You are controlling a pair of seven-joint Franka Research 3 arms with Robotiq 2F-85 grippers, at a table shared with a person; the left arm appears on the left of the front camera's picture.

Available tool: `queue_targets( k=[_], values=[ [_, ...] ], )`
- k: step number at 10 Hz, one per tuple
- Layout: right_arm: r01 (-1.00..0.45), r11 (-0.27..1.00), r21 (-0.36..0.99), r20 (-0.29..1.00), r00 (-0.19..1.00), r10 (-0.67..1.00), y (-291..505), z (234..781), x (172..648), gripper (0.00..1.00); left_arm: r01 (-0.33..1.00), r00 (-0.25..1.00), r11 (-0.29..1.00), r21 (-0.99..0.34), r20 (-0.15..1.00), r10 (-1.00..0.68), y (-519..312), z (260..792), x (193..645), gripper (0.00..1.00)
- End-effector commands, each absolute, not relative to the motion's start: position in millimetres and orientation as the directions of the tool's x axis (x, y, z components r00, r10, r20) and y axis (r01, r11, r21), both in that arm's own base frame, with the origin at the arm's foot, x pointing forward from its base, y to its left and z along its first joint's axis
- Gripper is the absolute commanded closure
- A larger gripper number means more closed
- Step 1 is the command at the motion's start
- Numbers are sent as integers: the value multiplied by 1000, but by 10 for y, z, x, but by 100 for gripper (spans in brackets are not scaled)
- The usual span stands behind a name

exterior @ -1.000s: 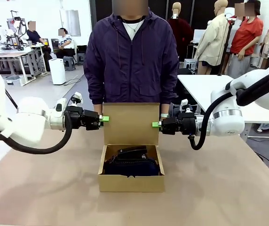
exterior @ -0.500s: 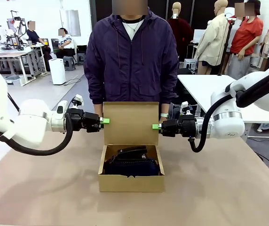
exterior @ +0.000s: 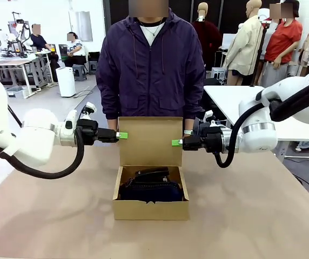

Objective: Pack the items into the box.
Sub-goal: Close the Mailer Box.

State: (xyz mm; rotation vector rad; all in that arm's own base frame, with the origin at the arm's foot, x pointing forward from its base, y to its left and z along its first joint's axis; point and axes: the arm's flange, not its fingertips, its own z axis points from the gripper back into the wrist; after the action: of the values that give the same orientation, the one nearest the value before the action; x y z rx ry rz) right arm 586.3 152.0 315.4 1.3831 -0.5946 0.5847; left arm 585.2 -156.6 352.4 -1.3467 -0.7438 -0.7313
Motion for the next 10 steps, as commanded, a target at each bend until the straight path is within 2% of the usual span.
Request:
queue_targets(
  k=[1, 3, 6, 10],
  values=[
    [-843, 104, 527, 845, 533, 42, 1565, 3264, 5766, 53, 913, 404, 72, -400, 914, -37, -1618, 3573, 5646, 50],
    [-922, 114, 369, 927, 374, 26, 1545, 3382, 5591, 53, 954, 296, 73, -291, 952, -76, -1650, 3658, 5510, 50],
    [-983, 122, 141, 989, 145, 30, 1461, 3600, 5216, 53, 991, 130, 6, -131, 980, -149, -1698, 3738, 5189, 50],
    [-996, 85, 19, 993, 29, 110, 1620, 3519, 4835, 53, 991, -126, -66, 116, 978, -164, -1719, 3753, 4837, 50]
  ],
)
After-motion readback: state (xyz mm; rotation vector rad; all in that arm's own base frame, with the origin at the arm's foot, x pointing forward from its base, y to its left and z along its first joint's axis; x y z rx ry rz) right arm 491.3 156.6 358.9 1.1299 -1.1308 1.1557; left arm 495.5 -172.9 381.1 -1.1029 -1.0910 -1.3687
